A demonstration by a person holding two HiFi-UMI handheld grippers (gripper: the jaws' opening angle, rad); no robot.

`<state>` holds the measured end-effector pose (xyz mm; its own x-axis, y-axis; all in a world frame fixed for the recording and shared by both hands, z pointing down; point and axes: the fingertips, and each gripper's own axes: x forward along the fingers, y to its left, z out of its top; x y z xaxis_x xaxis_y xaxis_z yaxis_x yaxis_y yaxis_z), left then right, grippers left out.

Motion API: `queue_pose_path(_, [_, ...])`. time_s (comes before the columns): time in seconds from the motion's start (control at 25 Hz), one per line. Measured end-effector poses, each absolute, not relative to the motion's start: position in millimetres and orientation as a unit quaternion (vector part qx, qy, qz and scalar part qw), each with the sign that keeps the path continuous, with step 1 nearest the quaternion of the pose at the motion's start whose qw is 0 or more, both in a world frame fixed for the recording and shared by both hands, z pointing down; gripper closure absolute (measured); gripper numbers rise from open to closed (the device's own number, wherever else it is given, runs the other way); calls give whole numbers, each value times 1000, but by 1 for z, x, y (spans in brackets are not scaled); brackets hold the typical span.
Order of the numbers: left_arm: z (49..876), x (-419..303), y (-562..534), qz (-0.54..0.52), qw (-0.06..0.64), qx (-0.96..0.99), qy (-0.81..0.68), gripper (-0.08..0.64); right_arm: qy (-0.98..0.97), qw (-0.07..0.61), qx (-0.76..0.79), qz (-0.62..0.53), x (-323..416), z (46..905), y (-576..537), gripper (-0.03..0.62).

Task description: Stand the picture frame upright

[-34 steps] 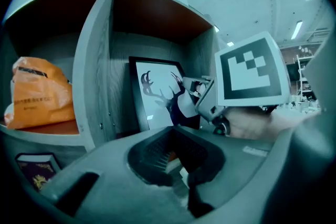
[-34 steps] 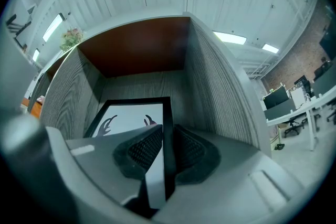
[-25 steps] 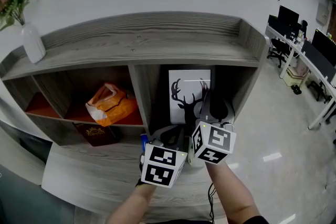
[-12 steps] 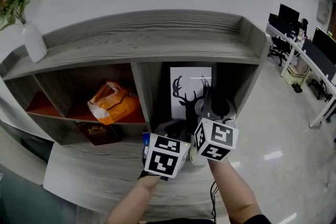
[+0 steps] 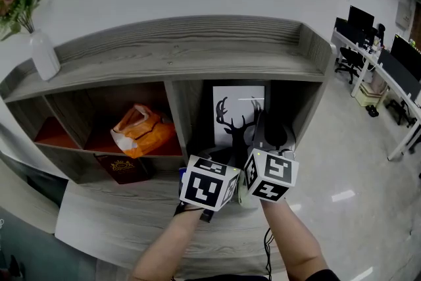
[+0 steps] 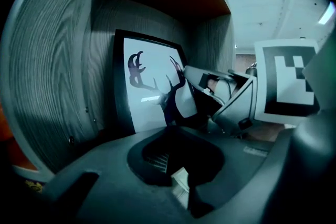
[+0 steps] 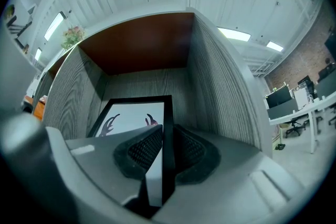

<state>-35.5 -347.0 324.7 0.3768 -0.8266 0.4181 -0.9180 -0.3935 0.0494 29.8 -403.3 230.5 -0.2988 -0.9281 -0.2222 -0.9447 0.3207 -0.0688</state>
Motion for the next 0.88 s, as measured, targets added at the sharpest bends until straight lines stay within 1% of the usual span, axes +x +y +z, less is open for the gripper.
queue_pose_path(0.32, [325,-37,-348,168,140,816,-535,568,820,95,-562,52,27,231,-393,535])
queue_pose_path(0.56, [324,-38,-348,168,139,813,-540,569,819,56,-563,99,17,231,-394,505])
queue_pose_path(0.88, [323,-40,-349,164,139,810,-545,568,825,63,-553,98,16,228,-390,492])
